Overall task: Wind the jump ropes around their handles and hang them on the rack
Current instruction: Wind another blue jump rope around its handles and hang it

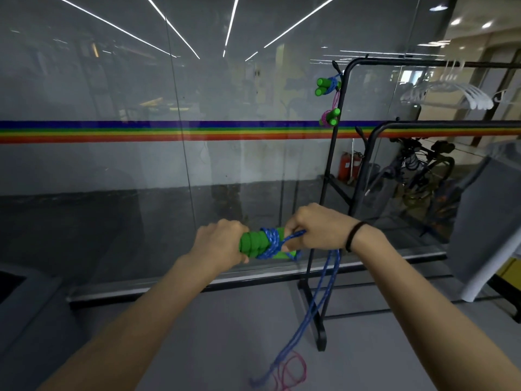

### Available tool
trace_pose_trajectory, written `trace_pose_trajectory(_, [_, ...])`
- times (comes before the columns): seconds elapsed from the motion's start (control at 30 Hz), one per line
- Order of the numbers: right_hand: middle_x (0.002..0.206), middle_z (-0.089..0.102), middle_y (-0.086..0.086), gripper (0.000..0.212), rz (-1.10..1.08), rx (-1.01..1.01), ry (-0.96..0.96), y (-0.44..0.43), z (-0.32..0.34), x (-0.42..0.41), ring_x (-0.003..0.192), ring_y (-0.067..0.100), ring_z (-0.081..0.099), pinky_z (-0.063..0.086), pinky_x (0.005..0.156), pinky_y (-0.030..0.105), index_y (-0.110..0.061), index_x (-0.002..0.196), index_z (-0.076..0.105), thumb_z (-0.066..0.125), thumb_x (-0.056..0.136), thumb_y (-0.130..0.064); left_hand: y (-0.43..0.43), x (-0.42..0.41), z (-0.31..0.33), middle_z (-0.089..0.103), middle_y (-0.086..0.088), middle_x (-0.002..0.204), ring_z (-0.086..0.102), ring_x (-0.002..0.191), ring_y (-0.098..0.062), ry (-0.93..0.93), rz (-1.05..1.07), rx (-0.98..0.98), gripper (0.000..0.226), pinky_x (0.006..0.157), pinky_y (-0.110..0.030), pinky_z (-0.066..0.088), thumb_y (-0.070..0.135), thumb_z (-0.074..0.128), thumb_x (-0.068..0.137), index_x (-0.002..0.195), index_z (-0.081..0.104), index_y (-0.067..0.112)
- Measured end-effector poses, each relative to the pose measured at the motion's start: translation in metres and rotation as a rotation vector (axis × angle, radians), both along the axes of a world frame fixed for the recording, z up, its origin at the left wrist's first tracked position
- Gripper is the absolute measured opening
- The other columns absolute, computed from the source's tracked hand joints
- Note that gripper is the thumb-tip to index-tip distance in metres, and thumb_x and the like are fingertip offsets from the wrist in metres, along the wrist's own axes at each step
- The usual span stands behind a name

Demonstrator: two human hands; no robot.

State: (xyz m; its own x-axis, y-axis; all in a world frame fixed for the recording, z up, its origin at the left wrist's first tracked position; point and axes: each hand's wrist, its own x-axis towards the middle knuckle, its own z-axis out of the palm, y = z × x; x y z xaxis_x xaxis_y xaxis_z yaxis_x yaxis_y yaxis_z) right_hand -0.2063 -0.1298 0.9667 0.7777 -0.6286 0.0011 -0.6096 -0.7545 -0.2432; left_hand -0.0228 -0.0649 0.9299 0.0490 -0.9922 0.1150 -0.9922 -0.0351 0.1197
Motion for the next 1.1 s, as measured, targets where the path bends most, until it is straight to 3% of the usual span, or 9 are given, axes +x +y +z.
trace_pose_trajectory(0.1, [0.054, 0.059, -0.018, 0.017, 0.078, 0.108, -0.114, -0.006, 0.005, -0.001, 0.055, -0.004, 0.053, 0.034, 0.058, 0.009, -0.019, 0.071, 0.072, 0.076, 0.070, -0.035, 0.000, 0.010, 0.010, 0.061, 0.003, 0.086, 0.059, 0.086, -0.019, 0.005, -0.188, 0.156, 0.027, 0.068, -0.026, 0.040, 0.036, 0.076, 0.069, 0.091, 0.063, 0.027])
trace_pose_trajectory(0.23, [0.050, 0.061, -0.013, 0.013, 0.205, 0.498, -0.418, -0.011, -0.003, -0.004, 0.048, -0.003, 0.050, 0.035, 0.053, 0.006, -0.021, 0.062, 0.066, 0.076, 0.069, -0.017, 0.000, 0.024, 0.020, 0.055, 0.012, 0.060, 0.049, 0.057, -0.002, 0.312, -0.442, 0.316, 0.022, 0.055, -0.022, 0.038, 0.024, 0.082, 0.066, 0.072, 0.061, 0.023])
trace_pose_trajectory(0.4, [0.041, 0.054, -0.011, 0.048, 0.151, 0.753, -0.728, -0.012, -0.017, -0.009, 0.039, -0.003, 0.045, 0.036, 0.042, 0.008, -0.012, 0.058, 0.056, 0.081, 0.049, -0.052, 0.008, 0.015, 0.021, 0.066, 0.015, 0.069, 0.060, 0.066, -0.002, 0.747, -0.613, 0.476, 0.022, 0.062, -0.016, 0.047, 0.004, 0.077, 0.071, 0.078, 0.066, 0.022])
trace_pose_trajectory(0.47, [0.033, 0.054, -0.008, 0.033, -0.068, 0.838, -0.923, -0.007, -0.031, -0.010, 0.043, 0.005, 0.052, 0.043, 0.045, 0.015, -0.016, 0.055, 0.057, 0.088, 0.049, -0.026, 0.009, 0.010, 0.016, 0.069, 0.012, 0.071, 0.062, 0.067, -0.002, 0.863, -0.613, 0.421, 0.022, 0.062, -0.015, 0.048, 0.000, 0.075, 0.071, 0.083, 0.067, 0.017])
trace_pose_trajectory(0.53, [0.030, 0.047, -0.007, 0.030, -0.194, 0.866, -1.038, -0.005, -0.047, -0.006, 0.044, 0.006, 0.043, 0.038, 0.046, 0.016, -0.021, 0.058, 0.051, 0.063, 0.082, -0.007, 0.011, 0.004, 0.012, 0.072, 0.005, 0.075, 0.066, 0.067, -0.007, 1.064, -0.575, 0.295, 0.021, 0.063, -0.018, 0.051, 0.000, 0.072, 0.071, 0.087, 0.067, 0.011])
trace_pose_trajectory(0.73, [0.041, 0.032, -0.012, 0.035, -0.106, 0.793, -0.843, 0.004, -0.068, 0.004, 0.038, 0.003, 0.023, 0.022, 0.039, 0.013, -0.014, 0.069, 0.051, 0.039, 0.086, -0.042, 0.000, -0.009, 0.013, 0.071, -0.012, 0.077, 0.065, 0.053, -0.018, 1.532, -0.152, -0.107, 0.021, 0.053, -0.026, 0.055, 0.018, 0.070, 0.074, 0.089, 0.068, 0.004])
trace_pose_trajectory(0.83, [0.040, 0.040, -0.010, 0.032, -0.090, 0.511, -0.682, 0.008, -0.061, 0.004, 0.038, 0.002, 0.033, 0.028, 0.044, 0.013, -0.018, 0.068, 0.053, 0.041, 0.093, -0.034, -0.006, -0.006, 0.005, 0.070, -0.015, 0.074, 0.065, 0.049, -0.015, 1.396, 0.055, -0.194, 0.018, 0.049, -0.023, 0.053, 0.015, 0.074, 0.076, 0.088, 0.069, 0.002])
trace_pose_trajectory(0.93, [0.050, 0.046, -0.008, 0.028, -0.051, 0.088, -0.417, 0.004, -0.046, 0.000, 0.047, 0.002, 0.045, 0.032, 0.051, 0.016, -0.022, 0.069, 0.059, 0.049, 0.092, -0.034, -0.008, 0.004, -0.013, 0.072, -0.007, 0.074, 0.070, 0.064, -0.020, 0.876, 0.098, -0.262, 0.032, 0.061, -0.033, 0.056, 0.036, 0.081, 0.063, 0.082, 0.067, 0.014])
trace_pose_trajectory(1.1, [0.063, 0.056, -0.002, 0.025, -0.032, -0.119, -0.203, -0.003, -0.026, -0.003, 0.063, 0.014, 0.051, 0.046, 0.065, 0.034, -0.021, 0.070, 0.061, 0.062, 0.080, -0.043, 0.000, 0.006, -0.014, 0.069, -0.005, 0.095, 0.064, 0.092, -0.030, 0.247, 0.014, -0.213, 0.037, 0.073, -0.034, 0.050, 0.041, 0.072, 0.070, 0.102, 0.058, 0.028])
